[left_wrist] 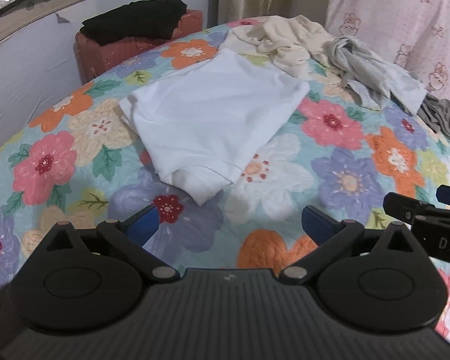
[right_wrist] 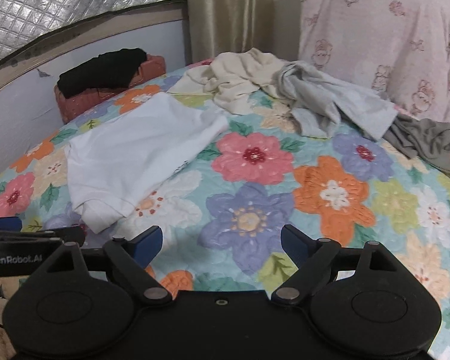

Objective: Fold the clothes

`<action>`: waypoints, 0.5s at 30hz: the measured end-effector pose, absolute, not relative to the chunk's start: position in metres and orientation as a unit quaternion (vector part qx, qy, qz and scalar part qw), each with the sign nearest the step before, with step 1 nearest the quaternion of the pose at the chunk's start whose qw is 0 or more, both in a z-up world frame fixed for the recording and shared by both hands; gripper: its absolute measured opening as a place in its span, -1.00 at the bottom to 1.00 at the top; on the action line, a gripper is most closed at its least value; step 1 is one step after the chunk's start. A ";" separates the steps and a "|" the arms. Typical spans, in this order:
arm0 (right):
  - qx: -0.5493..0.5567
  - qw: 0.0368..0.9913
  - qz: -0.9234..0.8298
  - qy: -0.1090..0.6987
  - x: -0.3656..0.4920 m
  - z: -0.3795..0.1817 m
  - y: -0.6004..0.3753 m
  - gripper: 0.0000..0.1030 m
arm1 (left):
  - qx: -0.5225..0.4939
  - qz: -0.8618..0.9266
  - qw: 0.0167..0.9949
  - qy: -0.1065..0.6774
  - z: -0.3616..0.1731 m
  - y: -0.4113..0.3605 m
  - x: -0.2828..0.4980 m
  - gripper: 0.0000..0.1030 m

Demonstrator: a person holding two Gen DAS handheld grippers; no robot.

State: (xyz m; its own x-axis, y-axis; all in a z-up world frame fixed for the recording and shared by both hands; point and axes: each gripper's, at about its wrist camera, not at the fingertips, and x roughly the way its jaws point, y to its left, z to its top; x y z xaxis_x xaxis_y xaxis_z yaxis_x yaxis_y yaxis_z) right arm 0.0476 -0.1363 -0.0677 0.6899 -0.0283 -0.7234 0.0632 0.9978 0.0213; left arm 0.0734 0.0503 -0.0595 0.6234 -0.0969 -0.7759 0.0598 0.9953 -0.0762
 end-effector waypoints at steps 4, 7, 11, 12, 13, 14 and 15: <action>0.032 0.915 -0.042 0.399 0.036 -0.065 -0.138 0.74 | -0.026 -0.056 0.898 0.436 -0.058 0.045 0.067 1.00; 0.027 0.916 -0.051 0.398 0.028 -0.063 -0.139 0.74 | -0.020 -0.060 0.897 0.439 -0.057 0.038 0.063 1.00; 0.034 0.913 -0.063 0.403 0.020 -0.063 -0.148 0.74 | 0.000 -0.061 0.897 0.438 -0.052 0.025 0.058 1.00; 0.036 0.912 -0.063 0.404 0.019 -0.063 -0.151 0.74 | 0.004 -0.061 0.898 0.436 -0.050 0.022 0.056 1.00; 0.039 0.912 -0.065 0.403 0.018 -0.062 -0.153 0.74 | 0.009 -0.061 0.899 0.434 -0.047 0.019 0.054 1.00; 0.041 0.912 -0.068 0.402 0.017 -0.060 -0.155 0.74 | 0.014 -0.059 0.900 0.432 -0.045 0.017 0.052 1.00; 0.043 0.912 -0.069 0.401 0.016 -0.059 -0.157 0.74 | 0.017 -0.057 0.900 0.432 -0.043 0.014 0.051 1.00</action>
State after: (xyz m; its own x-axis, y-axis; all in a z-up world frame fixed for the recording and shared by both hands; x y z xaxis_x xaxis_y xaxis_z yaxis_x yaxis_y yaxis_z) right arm 0.0164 -0.1568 -0.0592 0.6683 -0.0903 -0.7384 0.1598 0.9869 0.0239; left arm 0.0514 0.0144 -0.0431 0.6210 -0.0884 -0.7788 0.1180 0.9928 -0.0186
